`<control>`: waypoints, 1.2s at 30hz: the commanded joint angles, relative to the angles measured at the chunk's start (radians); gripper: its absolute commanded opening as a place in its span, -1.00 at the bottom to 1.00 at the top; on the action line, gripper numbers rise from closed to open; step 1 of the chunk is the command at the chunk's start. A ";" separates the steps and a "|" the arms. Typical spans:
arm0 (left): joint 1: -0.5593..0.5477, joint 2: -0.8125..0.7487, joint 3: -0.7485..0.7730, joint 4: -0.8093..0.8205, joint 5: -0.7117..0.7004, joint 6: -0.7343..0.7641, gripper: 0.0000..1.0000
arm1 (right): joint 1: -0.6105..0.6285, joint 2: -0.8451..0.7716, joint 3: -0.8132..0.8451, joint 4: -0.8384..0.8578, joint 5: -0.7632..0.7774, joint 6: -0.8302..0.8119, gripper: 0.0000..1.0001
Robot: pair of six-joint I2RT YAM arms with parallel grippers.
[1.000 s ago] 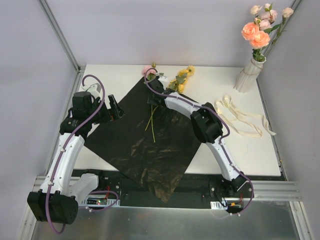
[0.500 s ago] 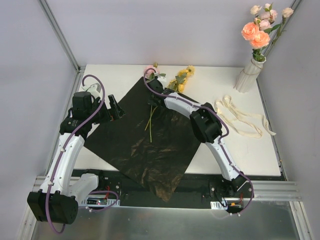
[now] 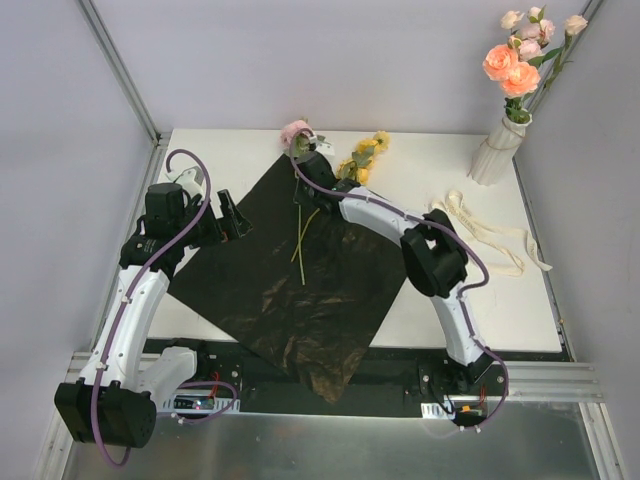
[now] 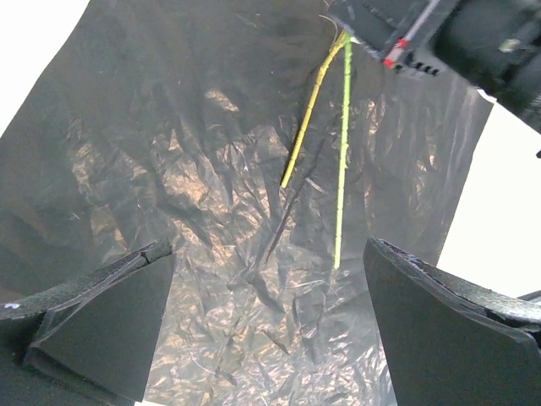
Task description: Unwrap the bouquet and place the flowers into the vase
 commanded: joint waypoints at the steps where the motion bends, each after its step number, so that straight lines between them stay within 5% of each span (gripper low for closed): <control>1: -0.013 -0.009 0.009 0.025 0.029 0.017 0.98 | 0.015 -0.170 -0.037 0.161 -0.036 -0.048 -1.00; 13: -0.013 -0.018 0.008 0.026 0.024 0.019 0.98 | 0.033 -0.325 -0.154 0.447 -0.087 -0.274 -1.00; 23: -0.013 -0.046 0.009 0.034 0.047 0.011 0.98 | 0.015 -0.441 -0.194 0.631 0.059 -0.651 -1.00; 36: -0.014 -0.079 0.011 0.037 0.069 0.008 0.98 | -0.276 -0.656 -0.286 0.872 0.018 -0.791 -1.00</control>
